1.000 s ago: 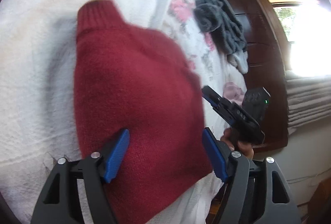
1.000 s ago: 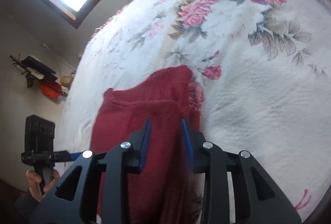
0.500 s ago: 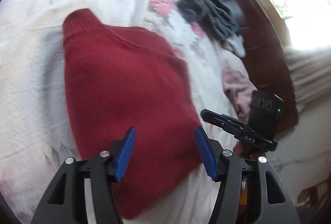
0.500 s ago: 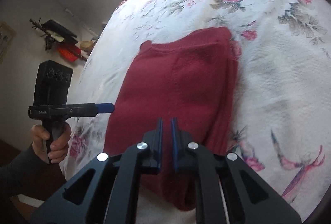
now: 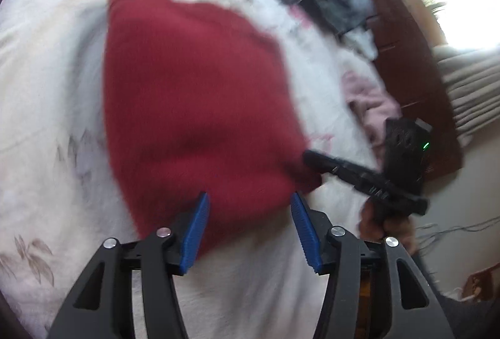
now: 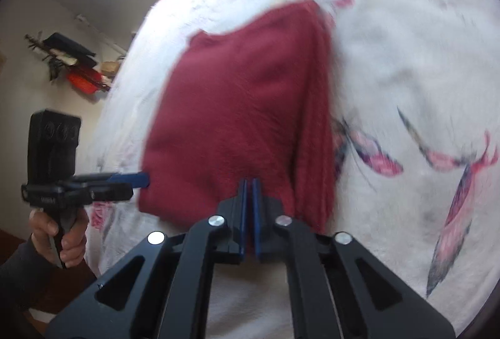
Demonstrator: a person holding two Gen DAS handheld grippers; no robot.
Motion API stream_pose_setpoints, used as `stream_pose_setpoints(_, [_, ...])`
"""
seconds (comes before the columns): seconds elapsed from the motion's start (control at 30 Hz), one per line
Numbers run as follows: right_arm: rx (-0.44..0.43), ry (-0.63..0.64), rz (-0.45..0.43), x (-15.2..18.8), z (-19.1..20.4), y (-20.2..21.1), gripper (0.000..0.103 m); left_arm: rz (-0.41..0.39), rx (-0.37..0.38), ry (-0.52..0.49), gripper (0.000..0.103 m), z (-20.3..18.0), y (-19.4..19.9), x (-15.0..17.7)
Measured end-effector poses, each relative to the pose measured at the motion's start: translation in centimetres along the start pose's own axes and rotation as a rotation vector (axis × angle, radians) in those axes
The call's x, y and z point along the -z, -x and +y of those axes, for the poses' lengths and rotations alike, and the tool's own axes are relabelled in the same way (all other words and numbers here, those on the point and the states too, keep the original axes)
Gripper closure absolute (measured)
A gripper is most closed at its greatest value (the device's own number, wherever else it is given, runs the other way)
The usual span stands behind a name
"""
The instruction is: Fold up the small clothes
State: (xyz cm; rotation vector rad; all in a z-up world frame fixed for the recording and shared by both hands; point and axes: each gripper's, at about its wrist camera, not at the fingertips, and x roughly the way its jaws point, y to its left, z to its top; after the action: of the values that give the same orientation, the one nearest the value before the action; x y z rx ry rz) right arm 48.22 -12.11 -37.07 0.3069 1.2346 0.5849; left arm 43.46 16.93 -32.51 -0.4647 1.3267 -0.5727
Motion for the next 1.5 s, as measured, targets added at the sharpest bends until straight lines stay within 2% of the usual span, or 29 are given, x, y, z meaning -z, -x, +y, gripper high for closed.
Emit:
stream_pose_setpoints(0.07, [-0.003, -0.014, -0.001, 0.1, 0.4, -0.3, 0.103, 0.000, -0.007, 0.026, 0.049, 0.6, -0.7, 0.8])
stream_pose_setpoints(0.13, [-0.022, -0.010, -0.020, 0.1, 1.4, 0.8, 0.097, -0.019, 0.007, 0.015, 0.046, -0.4, 0.5, 1.4])
stream_pose_setpoints(0.2, [-0.073, -0.012, -0.056, 0.2, 1.7, 2.2, 0.080, -0.064, 0.052, 0.005, 0.031, -1.1, 2.1, 1.8])
stream_pose_setpoints(0.27, [-0.111, -0.048, -0.088, 0.2, 1.0, 3.8, 0.074, -0.114, 0.055, 0.007, 0.024, -0.9, 4.0, 2.8])
stream_pose_setpoints(0.33, [-0.137, -0.100, -0.105, 0.1, -0.5, 5.0, 0.069, -0.142, 0.063, 0.042, 0.023, 0.3, 5.5, 3.7])
stream_pose_setpoints(0.37, [-0.164, -0.137, -0.110, 0.1, -1.6, 5.6, 0.062, -0.149, 0.065, 0.059, 0.023, 0.9, 6.0, 3.9])
stream_pose_setpoints(0.4, [-0.186, -0.175, -0.111, -0.1, -2.7, 6.0, 0.048, -0.155, 0.065, 0.075, 0.023, 1.7, 6.5, 4.2])
stream_pose_setpoints(0.47, [-0.220, -0.252, -0.113, -0.6, -4.8, 6.5, 0.028, -0.165, 0.057, 0.097, 0.023, 3.4, 7.6, 4.5])
stream_pose_setpoints(0.57, [-0.293, -0.335, -0.094, -2.5, -6.9, 6.1, 0.023, -0.176, 0.083, 0.155, 0.022, 5.7, 8.5, 4.6])
stream_pose_setpoints(0.63, [-0.326, -0.369, -0.076, -4.0, -8.0, 5.4, 0.021, -0.175, 0.132, 0.210, 0.022, 7.3, 8.2, 4.2])
stream_pose_setpoints(0.8, [-0.385, -0.412, 0.011, -8.8, -9.7, 1.8, 0.020, -0.166, 0.178, 0.255, 0.022, 8.2, 5.3, 1.9])
stream_pose_setpoints(1.07, [-0.337, -0.338, 0.141, -12.6, -8.3, -3.8, 0.020, -0.137, 0.247, 0.275, 0.022, 9.4, 1.6, 0.9])
stream_pose_setpoints(1.3, [-0.340, -0.285, 0.171, -13.9, -7.6, -5.2, 0.020, -0.122, 0.355, 0.292, 0.022, 9.9, 0.4, -0.1])
stream_pose_setpoints(1.5, [-0.338, -0.247, 0.184, -14.5, -7.0, -6.2, 0.018, -0.084, 0.359, 0.274, 0.022, 9.2, -0.5, -0.7])
